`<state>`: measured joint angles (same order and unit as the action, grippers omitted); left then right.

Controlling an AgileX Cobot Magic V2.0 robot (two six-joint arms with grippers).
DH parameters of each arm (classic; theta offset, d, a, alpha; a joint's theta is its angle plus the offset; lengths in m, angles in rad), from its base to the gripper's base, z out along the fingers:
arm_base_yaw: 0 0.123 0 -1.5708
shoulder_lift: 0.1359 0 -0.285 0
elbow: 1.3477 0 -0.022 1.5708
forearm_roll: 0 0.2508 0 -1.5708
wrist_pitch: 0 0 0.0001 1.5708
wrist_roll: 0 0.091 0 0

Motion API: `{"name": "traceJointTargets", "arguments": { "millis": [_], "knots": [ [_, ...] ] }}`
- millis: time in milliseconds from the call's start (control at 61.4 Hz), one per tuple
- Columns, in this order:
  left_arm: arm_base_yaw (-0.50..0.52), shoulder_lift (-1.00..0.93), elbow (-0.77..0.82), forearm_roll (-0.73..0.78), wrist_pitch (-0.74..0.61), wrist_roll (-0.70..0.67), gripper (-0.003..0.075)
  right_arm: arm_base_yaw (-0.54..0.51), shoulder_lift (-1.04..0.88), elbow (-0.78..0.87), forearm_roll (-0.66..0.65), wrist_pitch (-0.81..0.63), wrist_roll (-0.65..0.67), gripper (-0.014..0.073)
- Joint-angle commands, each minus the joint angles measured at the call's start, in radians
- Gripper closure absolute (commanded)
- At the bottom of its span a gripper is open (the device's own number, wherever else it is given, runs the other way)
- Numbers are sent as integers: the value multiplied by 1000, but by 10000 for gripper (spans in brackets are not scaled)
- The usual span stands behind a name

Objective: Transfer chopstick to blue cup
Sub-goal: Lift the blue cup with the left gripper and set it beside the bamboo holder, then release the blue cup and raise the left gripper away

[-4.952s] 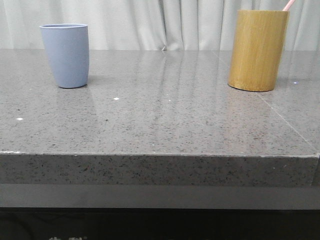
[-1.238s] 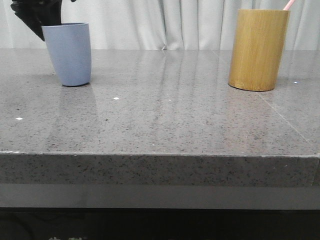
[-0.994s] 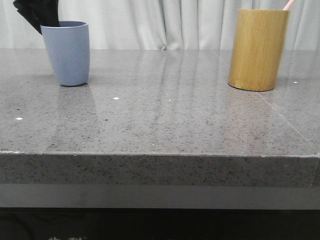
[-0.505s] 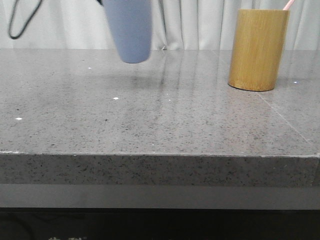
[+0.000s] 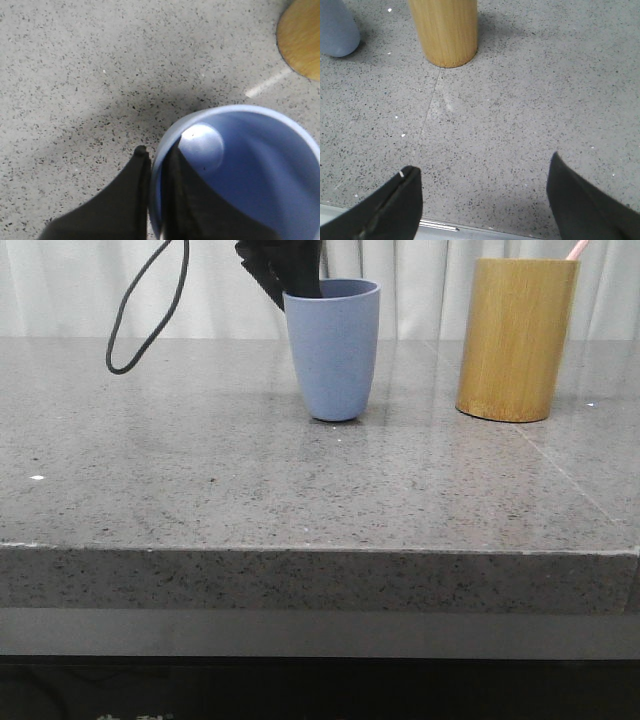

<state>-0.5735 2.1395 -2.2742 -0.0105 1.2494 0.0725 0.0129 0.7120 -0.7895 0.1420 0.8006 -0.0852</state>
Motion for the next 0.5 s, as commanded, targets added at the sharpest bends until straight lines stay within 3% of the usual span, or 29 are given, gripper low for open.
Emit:
{"name": "traceJointTargets", "arguments": {
  "millis": [0, 212, 489],
  "knots": [
    [-7, -62, -34, -11, -49, -4, 739, -6, 3, -31, 10, -55, -9, 54],
    [-7, -62, -34, -16, -35, -4, 711, -6, 3, -31, 11, -55, -9, 54],
    [-7, -62, -34, -24, -39, -4, 426, -6, 3, -31, 12, -55, -9, 54]
  ]
}}
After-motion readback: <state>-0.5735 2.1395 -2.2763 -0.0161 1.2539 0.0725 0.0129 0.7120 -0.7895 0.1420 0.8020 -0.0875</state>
